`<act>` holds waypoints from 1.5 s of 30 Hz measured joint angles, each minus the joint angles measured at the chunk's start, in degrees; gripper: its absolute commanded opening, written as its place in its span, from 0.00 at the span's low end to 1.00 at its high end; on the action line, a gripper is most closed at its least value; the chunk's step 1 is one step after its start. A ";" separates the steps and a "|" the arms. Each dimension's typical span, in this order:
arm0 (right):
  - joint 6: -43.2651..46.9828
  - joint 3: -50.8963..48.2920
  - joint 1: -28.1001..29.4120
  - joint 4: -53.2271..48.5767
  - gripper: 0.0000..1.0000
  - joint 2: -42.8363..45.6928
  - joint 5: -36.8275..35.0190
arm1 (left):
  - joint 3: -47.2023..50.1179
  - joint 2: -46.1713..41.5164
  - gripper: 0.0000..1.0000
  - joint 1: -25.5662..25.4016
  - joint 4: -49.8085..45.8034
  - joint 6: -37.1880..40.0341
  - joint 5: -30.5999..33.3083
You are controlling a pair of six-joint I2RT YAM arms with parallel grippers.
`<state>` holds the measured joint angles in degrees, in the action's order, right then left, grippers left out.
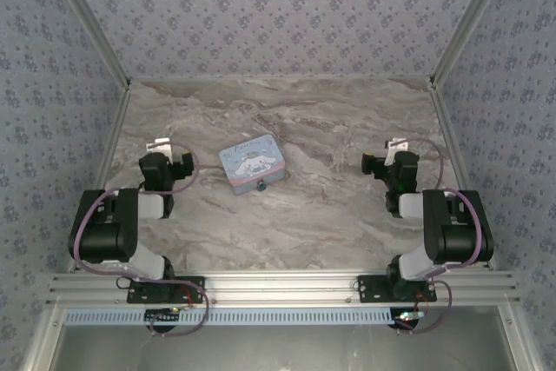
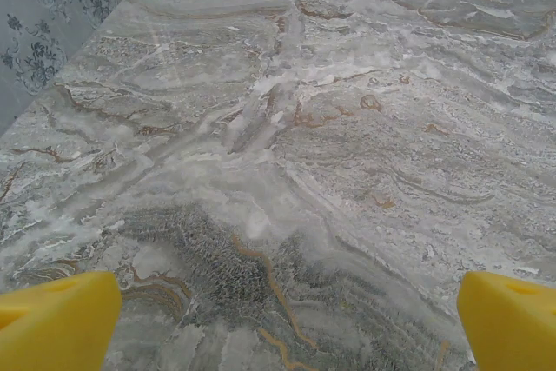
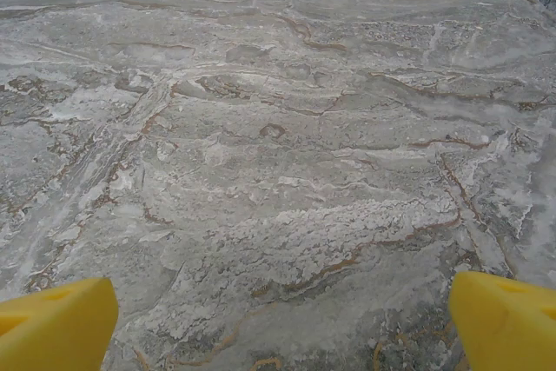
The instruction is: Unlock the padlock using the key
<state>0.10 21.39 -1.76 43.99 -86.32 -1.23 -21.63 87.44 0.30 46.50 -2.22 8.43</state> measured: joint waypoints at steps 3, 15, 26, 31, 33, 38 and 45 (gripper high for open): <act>0.00 0.00 0.00 -0.02 1.00 0.00 0.00 | 0.00 0.00 0.99 0.00 0.00 0.00 0.00; 0.00 0.00 0.00 -0.02 1.00 0.00 0.00 | 0.00 0.00 0.99 0.00 0.00 0.00 0.00; -0.07 2.01 -0.04 -6.03 1.00 2.43 -0.02 | -1.51 -3.34 1.00 -1.05 -6.71 0.04 1.40; -2.32 8.09 -0.59 -17.86 0.99 10.84 1.14 | -9.33 -14.01 0.99 -2.34 -20.81 -3.96 1.88; -4.59 10.16 -0.57 -23.26 0.97 14.38 2.49 | -12.68 -17.68 0.99 -2.34 -25.88 -7.96 1.05; -10.54 13.07 2.08 -38.21 0.90 21.99 6.03 | -15.19 -24.74 0.99 -3.50 -35.95 -18.58 -4.83; -17.64 15.28 13.44 -57.92 0.79 26.67 10.08 | -13.29 -31.21 1.00 -11.52 -44.78 -30.51 -13.44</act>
<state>-17.54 36.67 11.68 -13.93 -59.66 8.84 -34.92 56.23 -11.22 1.72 -32.73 -5.02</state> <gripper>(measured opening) 0.826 0.994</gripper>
